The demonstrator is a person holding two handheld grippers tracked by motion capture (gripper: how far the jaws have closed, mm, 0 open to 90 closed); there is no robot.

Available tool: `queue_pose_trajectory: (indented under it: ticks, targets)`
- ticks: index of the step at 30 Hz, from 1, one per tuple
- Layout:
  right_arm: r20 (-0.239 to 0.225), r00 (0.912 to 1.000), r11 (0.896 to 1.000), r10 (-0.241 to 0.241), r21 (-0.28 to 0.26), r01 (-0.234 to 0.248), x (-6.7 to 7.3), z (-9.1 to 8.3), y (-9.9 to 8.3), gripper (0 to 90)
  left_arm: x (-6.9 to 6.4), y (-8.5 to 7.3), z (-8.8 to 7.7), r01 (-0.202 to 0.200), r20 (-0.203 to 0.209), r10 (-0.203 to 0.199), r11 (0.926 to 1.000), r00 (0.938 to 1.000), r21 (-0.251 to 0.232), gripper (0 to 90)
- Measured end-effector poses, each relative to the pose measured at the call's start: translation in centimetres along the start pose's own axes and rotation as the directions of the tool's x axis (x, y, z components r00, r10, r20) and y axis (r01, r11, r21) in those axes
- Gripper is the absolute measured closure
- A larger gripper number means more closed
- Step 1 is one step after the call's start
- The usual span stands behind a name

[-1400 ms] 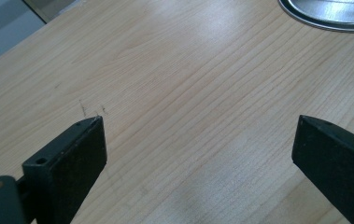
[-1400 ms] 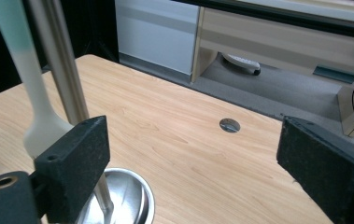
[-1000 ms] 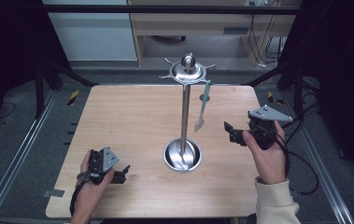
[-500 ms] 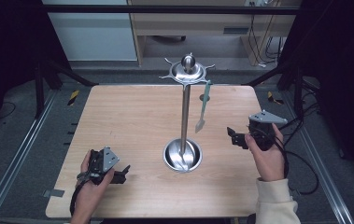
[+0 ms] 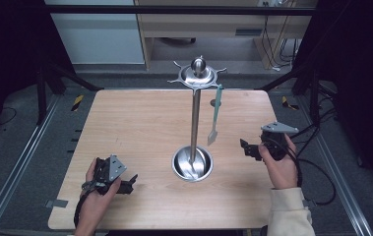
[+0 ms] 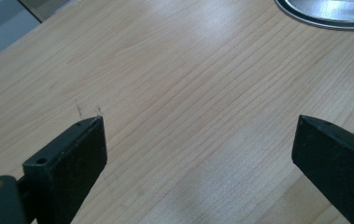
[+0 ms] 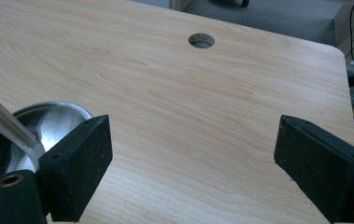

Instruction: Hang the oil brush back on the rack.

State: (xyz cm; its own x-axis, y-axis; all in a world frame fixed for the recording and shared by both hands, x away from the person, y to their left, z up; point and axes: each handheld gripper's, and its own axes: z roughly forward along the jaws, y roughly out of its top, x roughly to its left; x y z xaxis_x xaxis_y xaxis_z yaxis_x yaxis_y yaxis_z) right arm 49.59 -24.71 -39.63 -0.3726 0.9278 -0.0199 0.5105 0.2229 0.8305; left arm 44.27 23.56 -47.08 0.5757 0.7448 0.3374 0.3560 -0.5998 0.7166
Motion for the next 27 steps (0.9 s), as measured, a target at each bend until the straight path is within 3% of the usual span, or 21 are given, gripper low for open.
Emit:
queue_pose_trajectory:
  ticks: [27]
  targets:
    - [-0.023,0.9997,0.996,0.001,0.084,0.001,-0.3,2.2,-2.4,10.1,0.0,0.0,0.0,0.005,-0.002,-0.005,1.0,1.0,-0.005,2.9]
